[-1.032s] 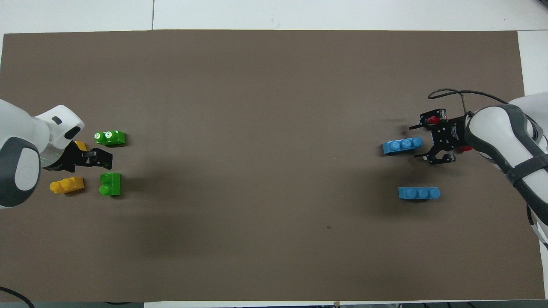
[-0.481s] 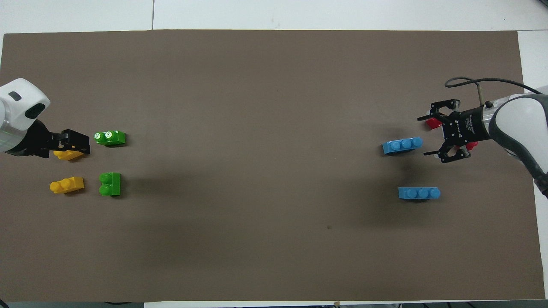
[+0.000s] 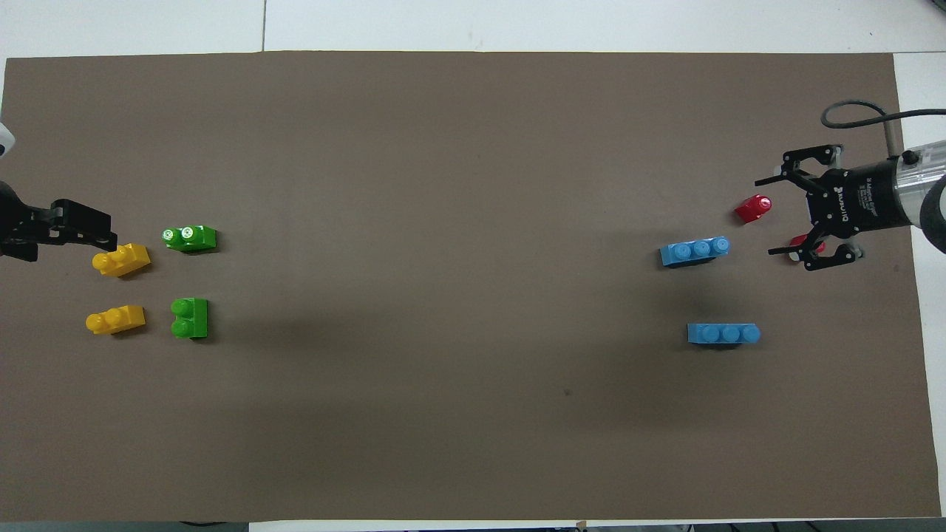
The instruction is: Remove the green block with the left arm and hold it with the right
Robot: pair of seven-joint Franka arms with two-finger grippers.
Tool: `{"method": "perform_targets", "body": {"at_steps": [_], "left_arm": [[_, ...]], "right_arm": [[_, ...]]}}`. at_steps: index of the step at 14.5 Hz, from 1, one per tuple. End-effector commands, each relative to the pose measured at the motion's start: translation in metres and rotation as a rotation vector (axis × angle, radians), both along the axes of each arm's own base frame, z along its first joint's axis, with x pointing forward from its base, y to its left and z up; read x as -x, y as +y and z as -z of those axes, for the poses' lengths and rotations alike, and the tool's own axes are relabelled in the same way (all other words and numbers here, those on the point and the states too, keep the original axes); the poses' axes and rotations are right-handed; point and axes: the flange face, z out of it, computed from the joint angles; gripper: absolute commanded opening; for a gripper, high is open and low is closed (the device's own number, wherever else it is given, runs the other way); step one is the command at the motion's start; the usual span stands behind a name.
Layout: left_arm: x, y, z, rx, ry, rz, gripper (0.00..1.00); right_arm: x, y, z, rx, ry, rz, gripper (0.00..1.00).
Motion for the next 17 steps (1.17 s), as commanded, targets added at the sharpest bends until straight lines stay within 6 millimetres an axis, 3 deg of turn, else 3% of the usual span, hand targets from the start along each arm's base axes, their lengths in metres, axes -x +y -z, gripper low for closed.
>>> {"method": "perform_targets", "body": {"at_steps": [1, 4, 9, 17], "left_arm": [[-0.003, -0.026, 0.005, -0.001, 0.005, 0.025, 1.0], [0.009, -0.025, 0.014, 0.0, 0.025, 0.023, 1.0], [0.005, -0.027, 0.007, 0.004, -0.021, 0.026, 1.0], [0.014, -0.036, -0.021, 0.006, -0.018, 0.04, 1.0]], "right_arm": [[0.024, 0.018, -0.045, 0.11, -0.079, -0.346, 1.0], [0.025, 0.029, -0.069, 0.212, -0.113, -0.602, 1.0], [0.021, 0.019, -0.087, 0.318, -0.181, -0.927, 1.0], [0.016, 0.014, -0.096, 0.356, -0.204, -0.975, 1.0]]}}
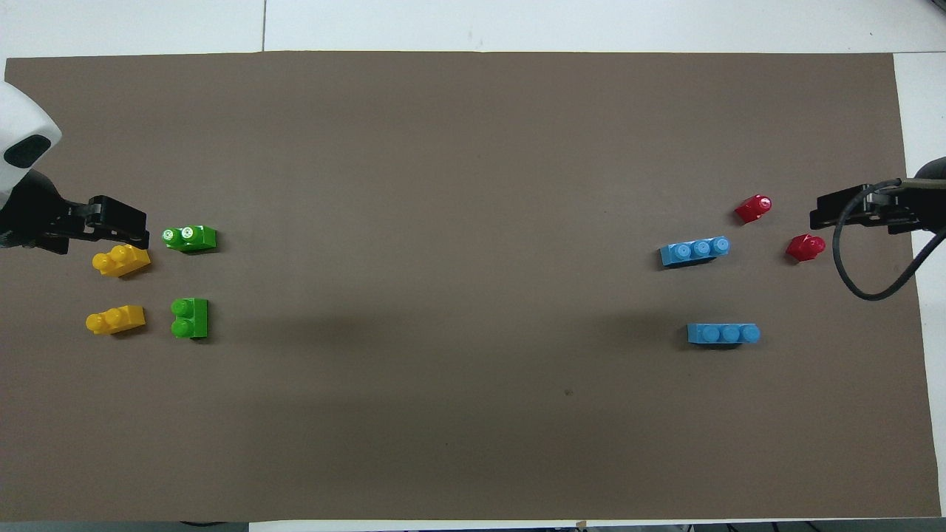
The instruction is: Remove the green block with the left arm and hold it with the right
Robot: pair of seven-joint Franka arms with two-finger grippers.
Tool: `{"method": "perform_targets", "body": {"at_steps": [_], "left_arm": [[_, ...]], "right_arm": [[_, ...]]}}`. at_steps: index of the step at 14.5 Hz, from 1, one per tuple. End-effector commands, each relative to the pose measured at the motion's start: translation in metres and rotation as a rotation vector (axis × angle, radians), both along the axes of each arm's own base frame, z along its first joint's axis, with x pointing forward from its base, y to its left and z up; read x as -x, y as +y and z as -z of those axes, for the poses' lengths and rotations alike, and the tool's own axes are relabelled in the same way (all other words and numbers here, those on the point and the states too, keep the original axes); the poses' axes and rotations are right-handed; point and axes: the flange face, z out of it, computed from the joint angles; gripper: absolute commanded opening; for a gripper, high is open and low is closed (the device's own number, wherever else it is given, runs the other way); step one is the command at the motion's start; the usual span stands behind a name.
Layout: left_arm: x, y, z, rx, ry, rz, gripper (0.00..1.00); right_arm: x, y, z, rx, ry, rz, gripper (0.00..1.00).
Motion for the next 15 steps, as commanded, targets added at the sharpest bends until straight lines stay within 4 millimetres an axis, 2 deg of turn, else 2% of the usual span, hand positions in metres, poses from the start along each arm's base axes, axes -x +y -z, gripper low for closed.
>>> {"method": "perform_targets", "body": {"at_steps": [1, 5, 15], "left_arm": [[0.006, -0.005, -0.012, 0.01, -0.02, 0.0, 1.0], [0.005, -0.006, -0.014, 0.01, -0.026, -0.01, 1.0], [0.005, -0.006, -0.015, 0.01, -0.031, -0.01, 1.0]], "right_arm": [[-0.007, -0.004, -0.005, 0.035, -0.006, -0.032, 1.0], [-0.003, 0.0, -0.017, 0.031, 0.024, -0.031, 1.0], [0.002, 0.002, -0.018, 0.015, 0.068, -0.03, 1.0]]}}
